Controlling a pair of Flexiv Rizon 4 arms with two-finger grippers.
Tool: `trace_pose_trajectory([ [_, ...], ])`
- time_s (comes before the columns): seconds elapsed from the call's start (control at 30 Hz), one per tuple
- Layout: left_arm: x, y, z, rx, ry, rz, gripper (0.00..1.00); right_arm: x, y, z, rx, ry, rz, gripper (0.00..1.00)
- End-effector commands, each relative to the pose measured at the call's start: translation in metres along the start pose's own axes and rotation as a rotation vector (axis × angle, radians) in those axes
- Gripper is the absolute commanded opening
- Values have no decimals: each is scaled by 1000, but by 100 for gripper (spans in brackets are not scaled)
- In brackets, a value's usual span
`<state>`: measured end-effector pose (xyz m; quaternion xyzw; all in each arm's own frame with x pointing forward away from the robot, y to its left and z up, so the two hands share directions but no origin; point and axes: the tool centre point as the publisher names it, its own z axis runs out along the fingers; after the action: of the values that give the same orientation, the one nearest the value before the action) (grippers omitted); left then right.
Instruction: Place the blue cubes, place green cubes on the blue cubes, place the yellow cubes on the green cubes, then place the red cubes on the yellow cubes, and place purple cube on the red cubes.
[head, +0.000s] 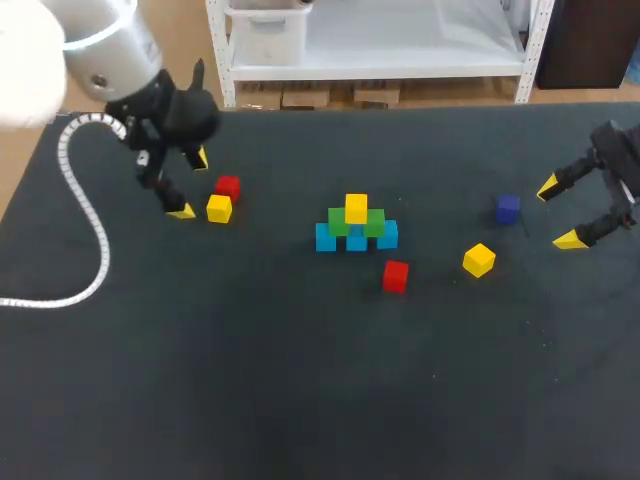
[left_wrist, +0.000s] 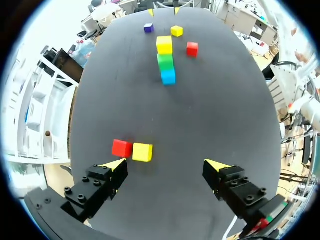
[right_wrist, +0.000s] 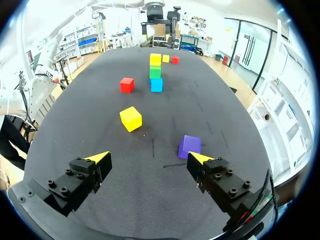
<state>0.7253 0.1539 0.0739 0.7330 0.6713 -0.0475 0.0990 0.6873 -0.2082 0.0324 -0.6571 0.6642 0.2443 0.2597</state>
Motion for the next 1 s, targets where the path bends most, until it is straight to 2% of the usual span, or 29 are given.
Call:
trace_pose_trajectory([
  [0.03,14,4,10,-12,-19,5,100,0,0,0,0,-1,0,100],
  [0.47,37,21,39,-9,-10,3,100,0,0,0,0,-1,0,100],
  [0.73,43,27,50,0,6,0,87,0,0,0,0,-1,0,100],
  [1.0,42,30,63,12,24,9,87,0,0,0,0,-1,0,100],
])
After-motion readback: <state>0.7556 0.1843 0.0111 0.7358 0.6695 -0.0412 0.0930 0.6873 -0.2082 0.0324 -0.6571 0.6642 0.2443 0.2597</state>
